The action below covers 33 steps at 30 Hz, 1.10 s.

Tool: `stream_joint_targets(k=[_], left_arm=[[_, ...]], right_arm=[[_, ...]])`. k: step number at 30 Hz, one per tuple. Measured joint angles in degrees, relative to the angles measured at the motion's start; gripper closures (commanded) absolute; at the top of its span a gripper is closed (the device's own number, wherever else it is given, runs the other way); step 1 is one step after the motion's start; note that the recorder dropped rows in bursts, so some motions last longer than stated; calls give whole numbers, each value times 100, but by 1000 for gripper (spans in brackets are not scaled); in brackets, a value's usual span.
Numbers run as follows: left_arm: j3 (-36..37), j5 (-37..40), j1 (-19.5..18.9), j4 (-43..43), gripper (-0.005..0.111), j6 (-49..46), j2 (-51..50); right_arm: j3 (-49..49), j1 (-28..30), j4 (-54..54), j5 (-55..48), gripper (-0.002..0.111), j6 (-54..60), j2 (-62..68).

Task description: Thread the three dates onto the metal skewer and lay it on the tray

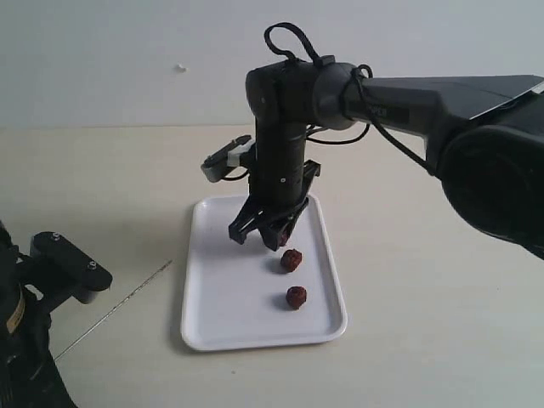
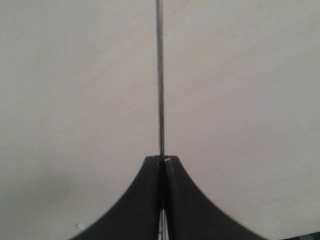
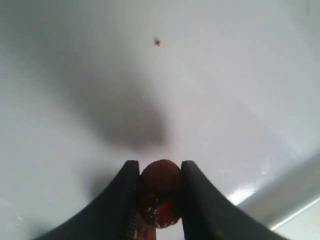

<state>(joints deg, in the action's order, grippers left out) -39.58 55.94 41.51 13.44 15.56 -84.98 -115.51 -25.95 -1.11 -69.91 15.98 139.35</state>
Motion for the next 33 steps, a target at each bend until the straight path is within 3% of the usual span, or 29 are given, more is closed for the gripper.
stream_joint_targets(k=[18, 33], left_arm=[[0, 10, 0, 37, 107, 0, 0], [0, -184, 0, 69, 107, -54, 0]], right_arm=[[0, 52, -174, -4, 81, 298, -773], [0, 1353, -3401, -14, 81, 1893, -1150]])
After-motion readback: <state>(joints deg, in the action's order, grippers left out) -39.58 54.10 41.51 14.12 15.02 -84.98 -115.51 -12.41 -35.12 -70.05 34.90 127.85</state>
